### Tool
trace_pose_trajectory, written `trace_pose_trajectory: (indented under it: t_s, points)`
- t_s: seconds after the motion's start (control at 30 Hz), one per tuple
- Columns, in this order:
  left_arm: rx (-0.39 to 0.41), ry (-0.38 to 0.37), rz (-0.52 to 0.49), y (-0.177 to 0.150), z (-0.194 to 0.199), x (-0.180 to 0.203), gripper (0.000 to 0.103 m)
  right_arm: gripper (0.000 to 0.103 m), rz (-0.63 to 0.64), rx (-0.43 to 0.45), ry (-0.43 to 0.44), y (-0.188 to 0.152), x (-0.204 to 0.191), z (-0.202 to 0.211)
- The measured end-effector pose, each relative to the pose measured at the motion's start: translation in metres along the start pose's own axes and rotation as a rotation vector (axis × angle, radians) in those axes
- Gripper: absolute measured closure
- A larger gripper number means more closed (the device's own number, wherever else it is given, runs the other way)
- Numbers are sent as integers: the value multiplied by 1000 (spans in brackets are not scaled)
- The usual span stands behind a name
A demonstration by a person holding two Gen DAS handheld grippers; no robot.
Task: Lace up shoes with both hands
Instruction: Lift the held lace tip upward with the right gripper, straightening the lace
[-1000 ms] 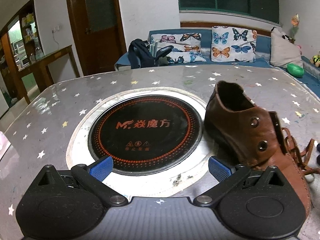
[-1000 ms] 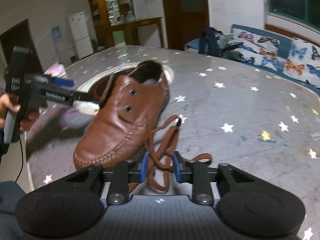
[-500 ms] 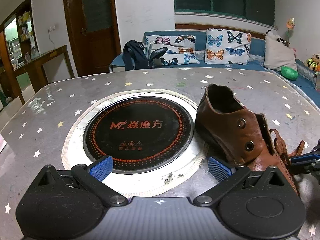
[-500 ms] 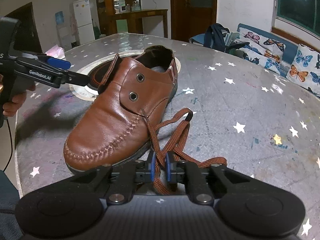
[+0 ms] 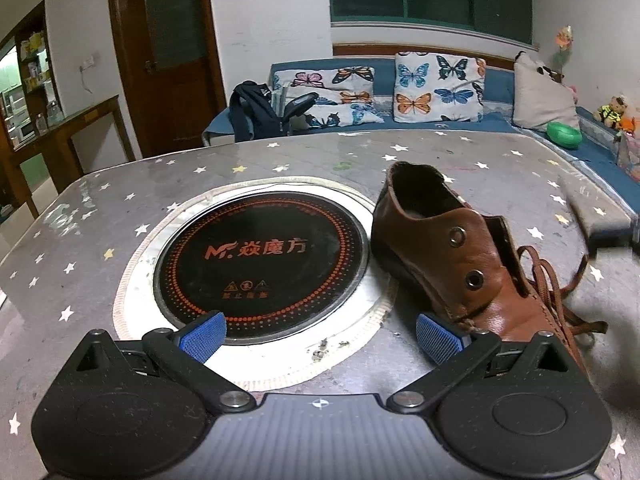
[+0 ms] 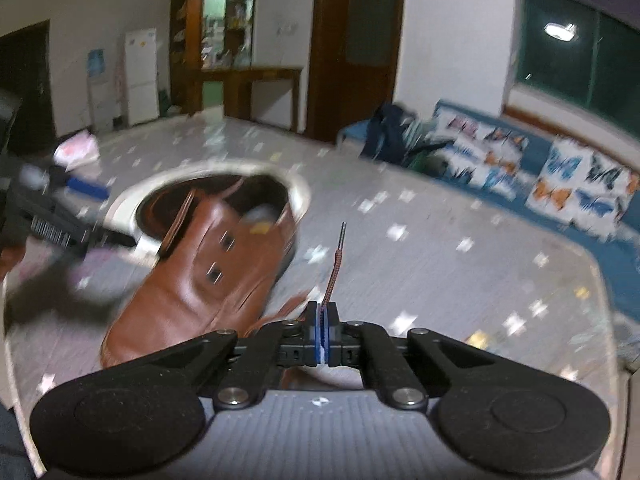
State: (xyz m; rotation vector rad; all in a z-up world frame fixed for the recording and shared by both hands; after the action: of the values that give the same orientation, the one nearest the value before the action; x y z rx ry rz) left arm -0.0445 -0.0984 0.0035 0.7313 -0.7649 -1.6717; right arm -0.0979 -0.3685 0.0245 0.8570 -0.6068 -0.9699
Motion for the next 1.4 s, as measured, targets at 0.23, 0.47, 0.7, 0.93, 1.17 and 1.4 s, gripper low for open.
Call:
trace_pose_trajectory:
  t_s: [0.23,0.47,0.7,0.93,1.17,1.4]
  points:
    - [-13,-29,-2,-1,-1,5,0,102,41,182,-152,68,43,38]
    - [-34,-52,-10,-4,-5,11,0,102,69,359,-233,126,63,80]
    - [-48,-63,-25,-5,-7,15,0,102,123,372,-262,135,63,85]
    - [-49,-64,-18,-4,-8,16,0,102,157,510,-322,192,68,119]
    - [-20,-98,-27,1,-2,19,0,102,171,620,-345,226,69,148]
    - [30,-156,-78,4,7,30,0,102,249,441,-303,176,50,104]
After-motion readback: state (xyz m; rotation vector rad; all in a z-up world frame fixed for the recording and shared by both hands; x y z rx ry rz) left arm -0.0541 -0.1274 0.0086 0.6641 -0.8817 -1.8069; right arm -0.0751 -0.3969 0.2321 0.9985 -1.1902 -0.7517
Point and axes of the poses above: each gripper's, at about its wrist camera, not at the fingertips, and z roughly against the way its jaws point, x to its right, y to its top, the point moved 9 cm from there along -z, roughly the way its jaws point, and after that the axes turned 3 degrees about x, right-handed, at the moved point
